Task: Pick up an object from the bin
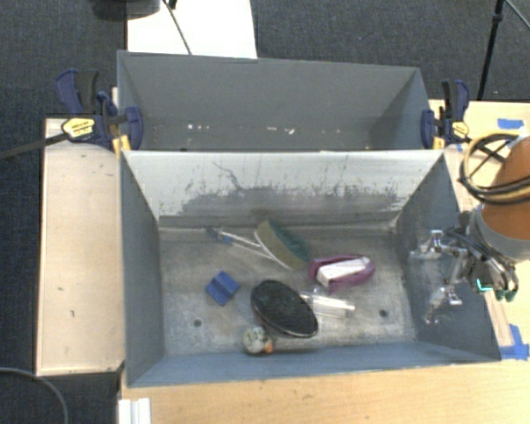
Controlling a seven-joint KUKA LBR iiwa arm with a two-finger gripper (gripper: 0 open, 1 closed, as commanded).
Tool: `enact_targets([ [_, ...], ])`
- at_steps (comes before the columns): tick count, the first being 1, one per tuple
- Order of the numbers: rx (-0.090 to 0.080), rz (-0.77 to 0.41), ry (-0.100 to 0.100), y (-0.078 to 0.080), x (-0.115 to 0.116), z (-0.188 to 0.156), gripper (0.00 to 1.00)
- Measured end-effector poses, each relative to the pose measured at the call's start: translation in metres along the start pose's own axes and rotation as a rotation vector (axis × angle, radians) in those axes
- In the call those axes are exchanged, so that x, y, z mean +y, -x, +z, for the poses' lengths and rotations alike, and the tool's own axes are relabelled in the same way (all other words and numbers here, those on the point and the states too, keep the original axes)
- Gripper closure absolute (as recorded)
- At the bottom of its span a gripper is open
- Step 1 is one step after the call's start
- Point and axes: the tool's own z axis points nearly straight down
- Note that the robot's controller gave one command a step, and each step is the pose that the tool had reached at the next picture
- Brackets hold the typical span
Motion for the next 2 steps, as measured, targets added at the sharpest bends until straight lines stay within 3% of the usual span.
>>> enact_targets([
  [1,-0.011,-0.022,0.004,0.060,0.083,0.010,0.00],
  [2,-0.010,-0.085,0.000,0.086,0.107,0.027,0.00],
])
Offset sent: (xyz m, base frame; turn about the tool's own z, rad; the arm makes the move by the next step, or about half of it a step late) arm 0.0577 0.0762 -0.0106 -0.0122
